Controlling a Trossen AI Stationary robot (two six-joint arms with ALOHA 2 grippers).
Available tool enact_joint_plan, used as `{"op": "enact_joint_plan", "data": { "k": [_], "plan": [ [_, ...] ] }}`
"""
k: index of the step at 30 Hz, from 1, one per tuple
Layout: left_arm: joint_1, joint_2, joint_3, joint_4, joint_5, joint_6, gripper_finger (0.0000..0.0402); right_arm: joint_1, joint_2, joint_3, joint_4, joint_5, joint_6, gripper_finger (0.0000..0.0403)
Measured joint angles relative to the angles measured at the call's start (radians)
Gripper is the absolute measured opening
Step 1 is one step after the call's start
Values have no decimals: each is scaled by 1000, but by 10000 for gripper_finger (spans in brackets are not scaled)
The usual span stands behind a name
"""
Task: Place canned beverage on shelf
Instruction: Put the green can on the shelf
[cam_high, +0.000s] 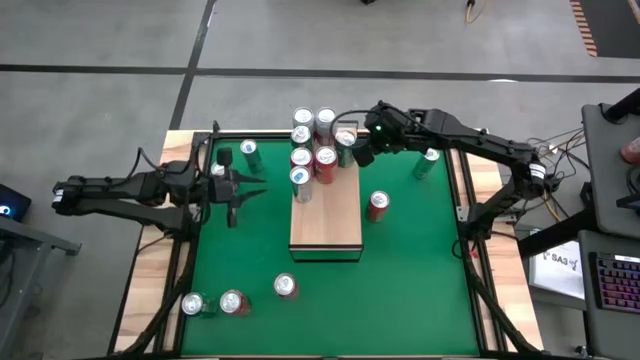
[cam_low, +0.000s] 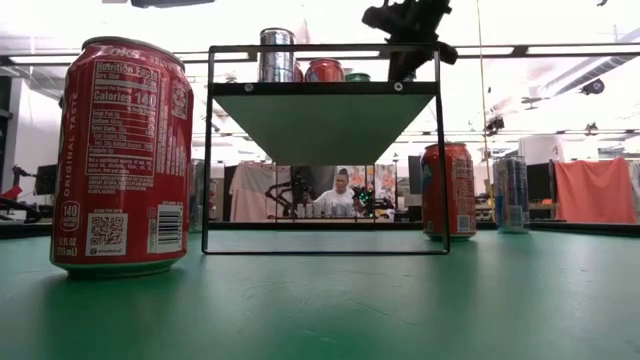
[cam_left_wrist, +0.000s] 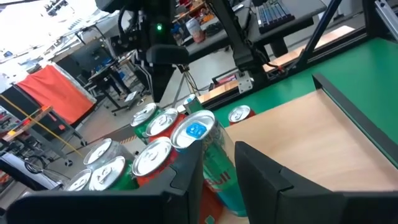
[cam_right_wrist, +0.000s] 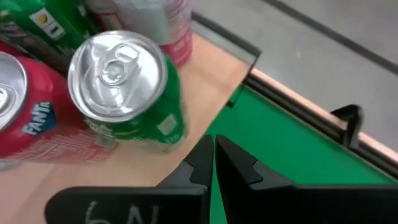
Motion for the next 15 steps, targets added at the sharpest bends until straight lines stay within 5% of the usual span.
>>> {"op": "enact_joint_plan", "data": {
  "k": [15],
  "plan": [
    [1,-21,-35,4,0,15,77,1,61,-3,117,-45,8,9]
  ]
}}
